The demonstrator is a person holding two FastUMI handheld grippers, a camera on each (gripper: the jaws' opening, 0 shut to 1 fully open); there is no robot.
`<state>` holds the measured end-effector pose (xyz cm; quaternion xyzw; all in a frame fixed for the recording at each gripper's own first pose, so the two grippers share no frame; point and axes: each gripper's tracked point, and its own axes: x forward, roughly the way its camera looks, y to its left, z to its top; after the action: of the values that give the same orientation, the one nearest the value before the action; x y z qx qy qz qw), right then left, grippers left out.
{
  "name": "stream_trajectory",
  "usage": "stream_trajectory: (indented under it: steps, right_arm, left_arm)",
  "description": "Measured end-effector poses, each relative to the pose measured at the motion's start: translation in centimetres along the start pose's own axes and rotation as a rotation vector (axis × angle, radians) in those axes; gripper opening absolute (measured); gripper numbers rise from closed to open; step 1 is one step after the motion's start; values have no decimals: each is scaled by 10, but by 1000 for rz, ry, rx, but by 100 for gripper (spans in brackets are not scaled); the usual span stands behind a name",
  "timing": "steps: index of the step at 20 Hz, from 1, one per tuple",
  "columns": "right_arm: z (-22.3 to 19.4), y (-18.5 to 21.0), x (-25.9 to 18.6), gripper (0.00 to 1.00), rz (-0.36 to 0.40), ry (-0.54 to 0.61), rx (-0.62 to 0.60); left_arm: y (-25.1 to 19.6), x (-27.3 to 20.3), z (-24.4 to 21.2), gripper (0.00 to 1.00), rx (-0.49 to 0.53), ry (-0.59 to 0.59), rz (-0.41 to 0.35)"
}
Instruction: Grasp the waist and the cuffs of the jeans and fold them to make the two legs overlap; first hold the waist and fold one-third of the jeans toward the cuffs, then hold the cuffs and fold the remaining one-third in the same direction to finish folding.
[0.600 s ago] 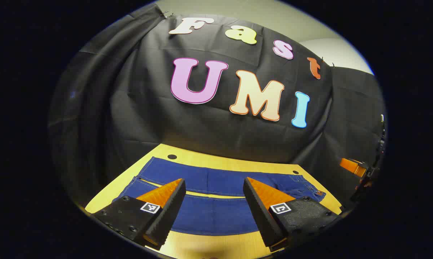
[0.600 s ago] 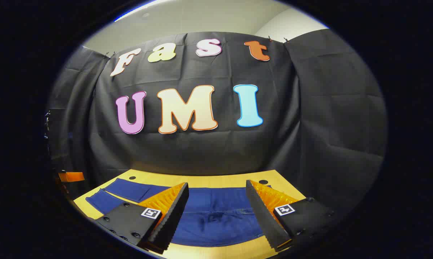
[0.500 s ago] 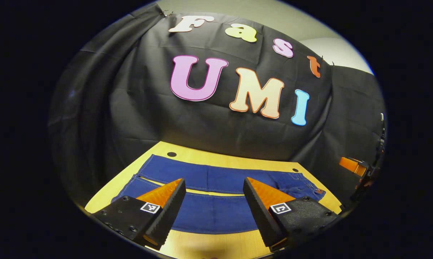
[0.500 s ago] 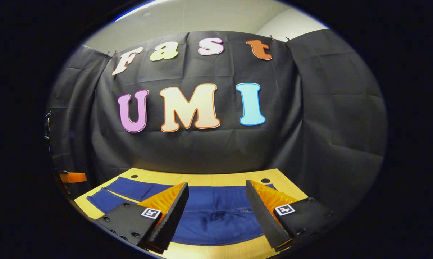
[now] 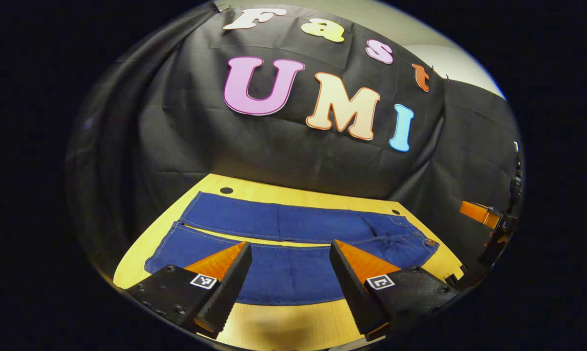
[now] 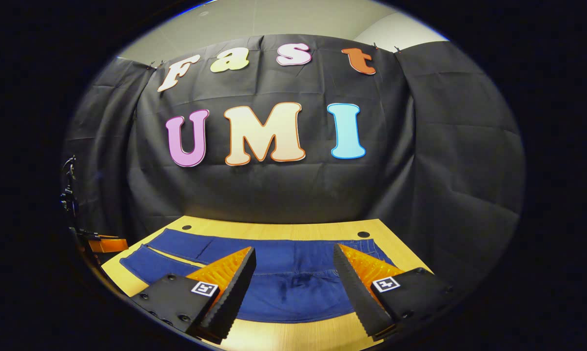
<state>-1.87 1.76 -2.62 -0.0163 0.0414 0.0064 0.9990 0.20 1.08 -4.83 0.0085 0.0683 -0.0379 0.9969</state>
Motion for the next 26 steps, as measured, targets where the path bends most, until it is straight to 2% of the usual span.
stream_trajectory:
  steps: [3,6,12,16,18,19,21,24,26]
  right_arm:
    - [-12,0,-4,99,-4,38,-9]
    - [-24,4,-6,99,7,76,-34]
    - [-48,9,-12,99,28,137,-66]
    - [-60,12,-15,99,29,166,-45]
    - [-65,11,-16,96,27,180,-52]
    - [-70,11,-16,99,25,192,-55]
    - [-76,10,-17,96,23,208,-55]
    - [-88,12,-19,99,23,239,-54]
    - [-93,12,-17,96,27,258,-63]
  left_arm:
    - [1,3,-14,95,9,49,-50]
    - [13,3,-34,95,80,132,-101]
    - [55,-8,-88,95,424,414,-246]
    - [93,-15,-120,94,582,595,-303]
    - [111,-18,-135,95,621,676,-324]
    - [120,-20,-142,95,634,721,-328]
    - [137,-16,-146,94,662,762,-318]
    - [141,-16,-152,94,674,808,-322]
    - [141,-16,-155,94,682,847,-337]
